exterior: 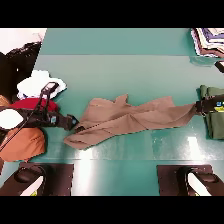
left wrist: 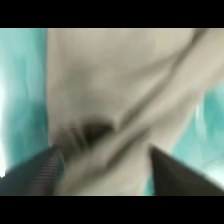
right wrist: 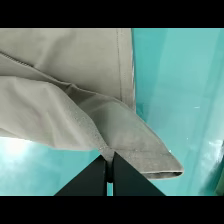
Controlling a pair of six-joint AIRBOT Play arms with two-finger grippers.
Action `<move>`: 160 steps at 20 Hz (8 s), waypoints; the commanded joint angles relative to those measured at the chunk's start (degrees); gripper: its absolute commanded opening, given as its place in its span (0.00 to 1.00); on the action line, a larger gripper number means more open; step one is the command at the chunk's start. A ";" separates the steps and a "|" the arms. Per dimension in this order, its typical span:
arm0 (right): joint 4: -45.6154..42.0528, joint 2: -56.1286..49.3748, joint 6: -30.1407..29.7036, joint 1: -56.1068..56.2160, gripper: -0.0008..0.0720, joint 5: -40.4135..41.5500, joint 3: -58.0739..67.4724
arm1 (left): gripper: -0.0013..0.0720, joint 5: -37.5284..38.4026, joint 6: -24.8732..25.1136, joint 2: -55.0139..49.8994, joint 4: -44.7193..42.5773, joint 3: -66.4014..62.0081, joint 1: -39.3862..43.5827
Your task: Fold the shirts.
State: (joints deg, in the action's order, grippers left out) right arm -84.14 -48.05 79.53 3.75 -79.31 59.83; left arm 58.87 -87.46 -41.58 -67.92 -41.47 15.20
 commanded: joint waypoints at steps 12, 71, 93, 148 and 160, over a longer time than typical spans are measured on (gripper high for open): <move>2.10 0.04 0.02 -0.04 0.03 0.24 -0.04 | 0.71 -7.02 15.50 -44.15 23.21 -16.74 -6.67; -2.40 -45.81 4.63 -0.04 0.04 15.47 28.46 | 0.19 -18.60 -1.27 -55.87 -14.45 -53.62 -4.90; 24.46 -12.48 -6.14 -11.72 0.53 1.29 -4.52 | 0.79 16.96 -0.66 -12.61 -2.43 1.11 -18.10; 3.69 4.09 -2.32 -11.61 0.03 5.57 51.60 | 0.05 10.34 -4.92 -6.21 14.95 -87.80 -18.10; 0.59 -11.89 -0.48 -11.15 0.03 -6.62 34.23 | 0.05 19.10 -0.46 -17.31 14.05 -50.21 -18.10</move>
State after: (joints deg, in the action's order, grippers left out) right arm -82.89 -53.95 78.94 -7.68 -82.35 100.86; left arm 74.22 -90.37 -54.06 -53.12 -101.84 -2.83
